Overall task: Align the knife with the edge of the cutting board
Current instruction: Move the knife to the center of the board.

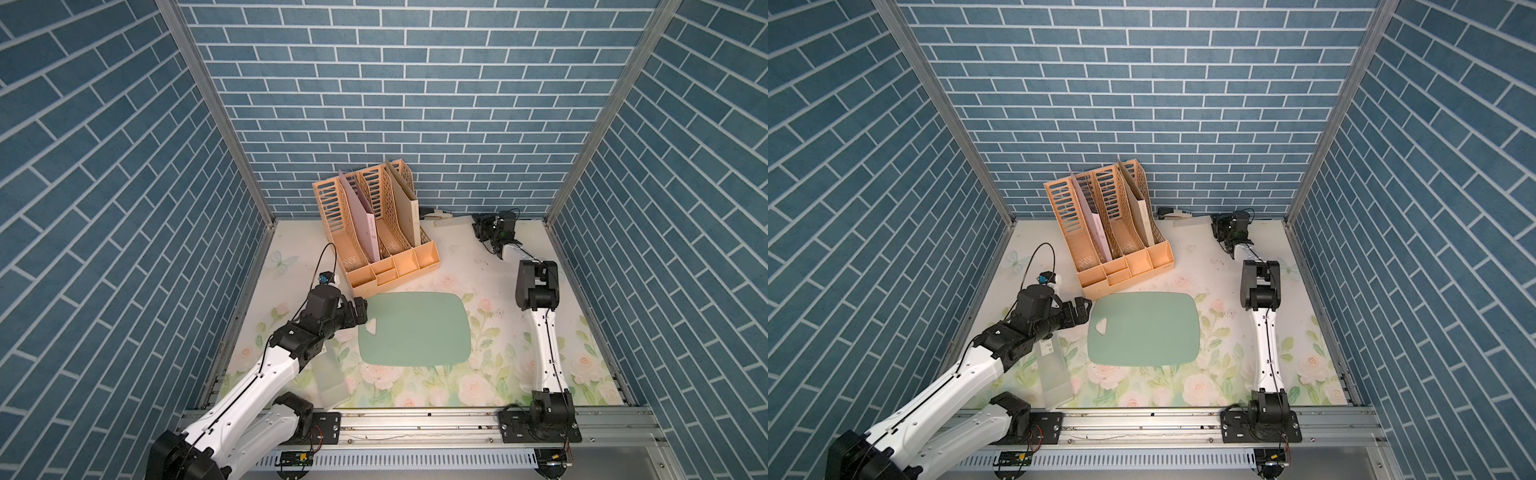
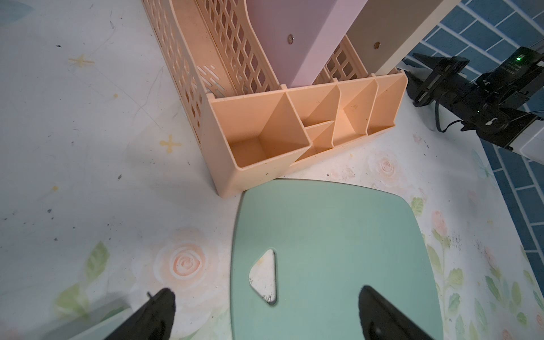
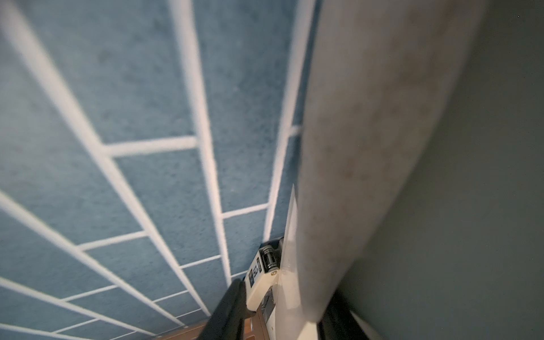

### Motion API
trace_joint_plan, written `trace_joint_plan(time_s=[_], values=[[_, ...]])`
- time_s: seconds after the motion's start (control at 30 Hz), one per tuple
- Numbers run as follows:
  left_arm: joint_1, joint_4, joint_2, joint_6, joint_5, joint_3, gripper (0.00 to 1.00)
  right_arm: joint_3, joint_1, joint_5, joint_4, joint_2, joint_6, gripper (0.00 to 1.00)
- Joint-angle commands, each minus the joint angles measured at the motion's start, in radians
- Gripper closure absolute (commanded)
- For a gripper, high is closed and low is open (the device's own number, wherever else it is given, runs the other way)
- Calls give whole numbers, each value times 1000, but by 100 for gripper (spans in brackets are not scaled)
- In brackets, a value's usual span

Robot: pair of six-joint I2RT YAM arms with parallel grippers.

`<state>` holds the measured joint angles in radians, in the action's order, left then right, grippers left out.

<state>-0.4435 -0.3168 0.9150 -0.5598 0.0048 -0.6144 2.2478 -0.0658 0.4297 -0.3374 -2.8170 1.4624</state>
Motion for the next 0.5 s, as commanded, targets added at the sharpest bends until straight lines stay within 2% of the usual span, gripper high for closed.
trace_joint_plan(time_s=[0.0,0.17,0.3,0.47], values=[[4,8,8,15,4,7,0,-1,-35,-5,172,-120,4,59],[3,10,13,17,6,8,0,57,-41,-10,194,-159,12,63],[4,9,13,20,7,7,0,70,-42,-26,209,-165,12,71],[4,8,18,21,8,4,1,69,-41,-27,216,-166,4,92]])
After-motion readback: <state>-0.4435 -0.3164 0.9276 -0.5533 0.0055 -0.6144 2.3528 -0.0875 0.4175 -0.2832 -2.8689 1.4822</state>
